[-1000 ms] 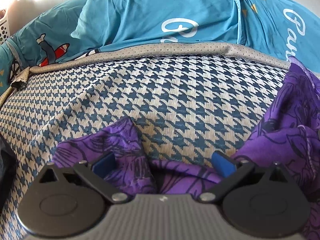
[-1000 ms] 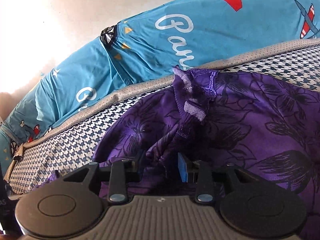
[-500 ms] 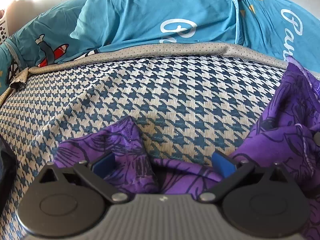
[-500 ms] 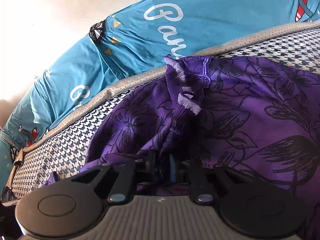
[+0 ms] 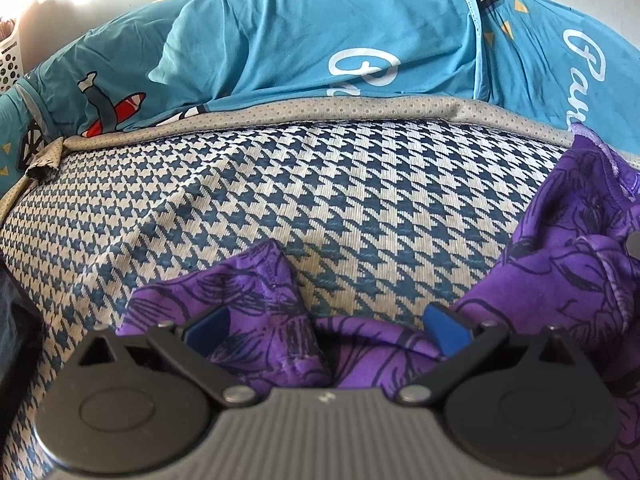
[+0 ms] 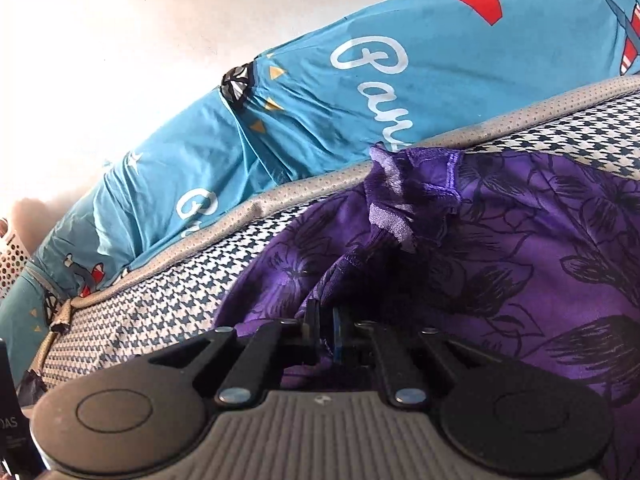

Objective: Fold clothes

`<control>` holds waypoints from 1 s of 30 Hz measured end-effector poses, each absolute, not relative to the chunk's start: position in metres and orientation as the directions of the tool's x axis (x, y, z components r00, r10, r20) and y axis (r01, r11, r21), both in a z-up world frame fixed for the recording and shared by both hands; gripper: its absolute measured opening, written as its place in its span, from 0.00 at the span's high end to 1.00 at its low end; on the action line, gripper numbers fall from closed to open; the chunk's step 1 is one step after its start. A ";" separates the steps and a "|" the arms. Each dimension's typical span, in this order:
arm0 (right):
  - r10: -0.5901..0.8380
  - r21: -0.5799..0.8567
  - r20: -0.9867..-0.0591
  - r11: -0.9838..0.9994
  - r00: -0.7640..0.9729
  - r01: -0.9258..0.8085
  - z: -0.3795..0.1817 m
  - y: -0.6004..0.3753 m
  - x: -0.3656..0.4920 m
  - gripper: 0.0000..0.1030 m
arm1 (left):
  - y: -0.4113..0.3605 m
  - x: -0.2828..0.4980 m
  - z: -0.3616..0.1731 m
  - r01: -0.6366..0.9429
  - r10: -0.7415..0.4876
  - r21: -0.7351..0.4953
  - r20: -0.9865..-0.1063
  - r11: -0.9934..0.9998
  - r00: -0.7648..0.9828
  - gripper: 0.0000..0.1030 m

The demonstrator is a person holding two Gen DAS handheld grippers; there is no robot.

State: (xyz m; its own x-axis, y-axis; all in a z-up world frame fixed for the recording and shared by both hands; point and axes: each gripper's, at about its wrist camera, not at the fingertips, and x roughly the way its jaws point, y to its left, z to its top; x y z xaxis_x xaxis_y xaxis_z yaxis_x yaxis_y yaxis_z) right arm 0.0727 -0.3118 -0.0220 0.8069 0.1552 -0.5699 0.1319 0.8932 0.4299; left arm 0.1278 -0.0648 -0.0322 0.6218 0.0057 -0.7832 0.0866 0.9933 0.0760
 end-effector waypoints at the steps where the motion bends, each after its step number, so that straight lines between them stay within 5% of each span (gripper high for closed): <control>1: 0.164 0.435 -0.555 0.893 0.815 0.116 -0.019 -0.310 0.075 0.93 | -0.065 0.127 -0.031 0.088 0.009 0.082 -0.780 0.993 0.626 0.00; 30: 0.345 0.561 -0.351 0.822 0.871 -0.099 0.020 -0.263 0.168 0.93 | -0.007 0.138 -0.007 -0.066 0.074 0.040 -0.744 0.997 0.664 0.00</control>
